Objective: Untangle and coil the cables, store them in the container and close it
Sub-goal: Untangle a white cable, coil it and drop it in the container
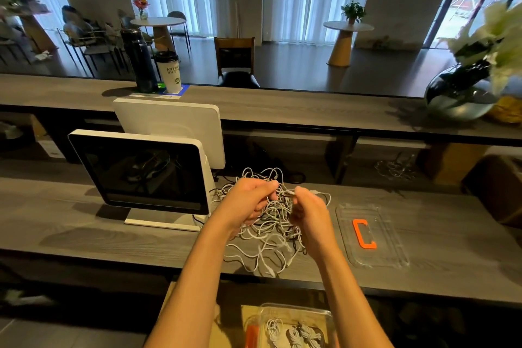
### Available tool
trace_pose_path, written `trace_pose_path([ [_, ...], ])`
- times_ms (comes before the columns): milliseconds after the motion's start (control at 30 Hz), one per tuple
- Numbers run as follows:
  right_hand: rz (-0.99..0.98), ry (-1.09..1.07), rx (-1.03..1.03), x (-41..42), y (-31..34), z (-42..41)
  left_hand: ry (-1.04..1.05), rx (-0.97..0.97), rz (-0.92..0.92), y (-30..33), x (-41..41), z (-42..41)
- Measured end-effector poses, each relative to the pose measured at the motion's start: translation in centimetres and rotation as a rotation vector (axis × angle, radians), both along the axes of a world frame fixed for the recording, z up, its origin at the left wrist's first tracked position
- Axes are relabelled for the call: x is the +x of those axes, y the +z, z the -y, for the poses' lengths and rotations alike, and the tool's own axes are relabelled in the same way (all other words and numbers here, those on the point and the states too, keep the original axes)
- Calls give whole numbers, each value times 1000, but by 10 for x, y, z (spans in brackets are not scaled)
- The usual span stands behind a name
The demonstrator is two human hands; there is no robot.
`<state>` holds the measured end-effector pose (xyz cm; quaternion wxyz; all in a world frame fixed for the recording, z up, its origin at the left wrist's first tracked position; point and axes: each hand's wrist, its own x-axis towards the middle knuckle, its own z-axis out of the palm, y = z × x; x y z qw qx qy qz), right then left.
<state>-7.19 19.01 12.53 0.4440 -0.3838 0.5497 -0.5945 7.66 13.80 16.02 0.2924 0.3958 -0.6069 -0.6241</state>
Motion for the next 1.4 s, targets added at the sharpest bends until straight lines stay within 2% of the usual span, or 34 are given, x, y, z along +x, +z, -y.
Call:
trace_pose_path([
  [100,100,-192,-7,-11,4,1,-158,103,42,-17,5,0],
  [200,227,-334,36,-18,4,5,-248,50,210,-31,8,-5],
  [400,423,-569,129,-48,-5,3,-150,-89,366,-45,28,2],
  [467,329,-543,229,-54,-11,2,-91,-135,404,-46,30,3],
  [600,-20,-301,434,-43,-21,2,45,-142,285,-37,20,2],
  [700,-225,-253,297,-22,-14,2,-24,-166,235,-20,4,-5],
  [800,-218,-74,126,-2,-4,3,-100,-128,162,-13,-8,-11],
  [867,-252,46,110,2,-3,2,-98,-87,87,-14,-12,-13],
  [933,-188,116,119,1,-4,0,-46,-71,32,-15,-11,-11],
  [1033,-82,68,77,-6,-4,-1,-37,-90,25,-23,-4,-7],
  [1233,-102,-66,-18,-11,-1,10,-279,-105,282,-41,-1,-8],
  [1333,-145,-68,22,-13,-2,11,-221,24,103,-43,3,-6],
  [1400,-154,-46,73,-16,-6,10,-141,42,-32,-40,8,-4],
])
